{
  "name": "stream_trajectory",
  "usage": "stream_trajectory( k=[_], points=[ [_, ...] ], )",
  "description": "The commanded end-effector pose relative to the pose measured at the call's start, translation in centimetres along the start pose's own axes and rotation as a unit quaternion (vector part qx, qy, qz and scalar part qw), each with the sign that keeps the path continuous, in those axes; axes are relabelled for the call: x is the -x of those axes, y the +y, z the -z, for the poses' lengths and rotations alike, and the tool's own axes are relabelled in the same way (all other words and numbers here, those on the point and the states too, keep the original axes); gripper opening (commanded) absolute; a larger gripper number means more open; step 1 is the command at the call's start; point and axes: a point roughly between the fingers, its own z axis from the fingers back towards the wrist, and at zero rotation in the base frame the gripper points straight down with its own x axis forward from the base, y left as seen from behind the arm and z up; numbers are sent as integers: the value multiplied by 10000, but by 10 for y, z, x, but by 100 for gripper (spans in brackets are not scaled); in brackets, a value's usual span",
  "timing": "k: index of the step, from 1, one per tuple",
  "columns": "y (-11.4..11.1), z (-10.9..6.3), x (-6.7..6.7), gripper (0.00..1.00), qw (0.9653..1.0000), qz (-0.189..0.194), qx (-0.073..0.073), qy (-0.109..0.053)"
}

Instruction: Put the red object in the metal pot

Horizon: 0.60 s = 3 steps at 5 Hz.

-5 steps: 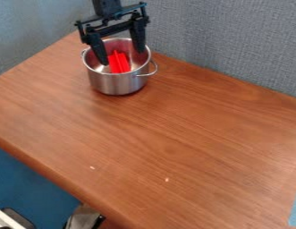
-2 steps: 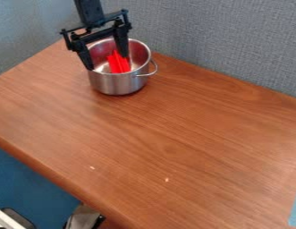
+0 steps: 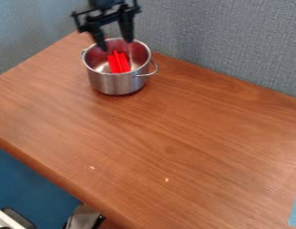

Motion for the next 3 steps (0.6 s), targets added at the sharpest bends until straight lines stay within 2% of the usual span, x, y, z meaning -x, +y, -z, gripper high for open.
stream_trajectory(
  k=[1, 2, 3],
  points=[
    [-14, -18, -1, 100, 9984, -410, 39, -380],
    [-10, -28, -9, 100, 9950, -908, 81, -406],
    [-4, -42, -15, 0, 9917, -1197, 138, -452]
  ],
)
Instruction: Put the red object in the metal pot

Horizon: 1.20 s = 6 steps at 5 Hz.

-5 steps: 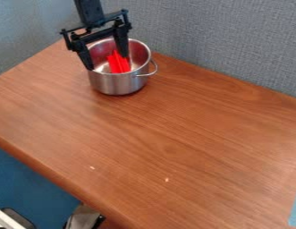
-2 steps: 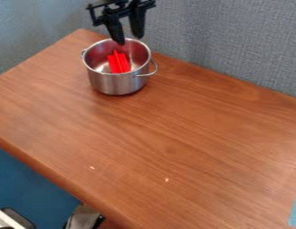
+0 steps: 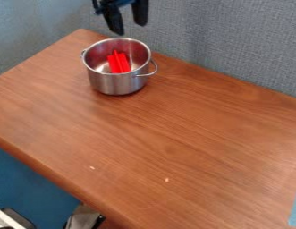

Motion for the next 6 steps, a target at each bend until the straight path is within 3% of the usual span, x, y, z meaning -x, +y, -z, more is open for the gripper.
stream_trajectory(
  k=[1, 2, 4, 5, 6],
  points=[
    [-9, -24, 0, 100, 9985, 533, 24, -79],
    [-19, -26, 4, 100, 9942, 1059, -154, 67],
    [-34, 7, 31, 100, 9865, 1632, -54, 150],
    [-37, 15, 41, 100, 9761, 2165, 83, 183],
    [-24, 25, 17, 100, 9724, 2322, 166, 188]
  ],
)
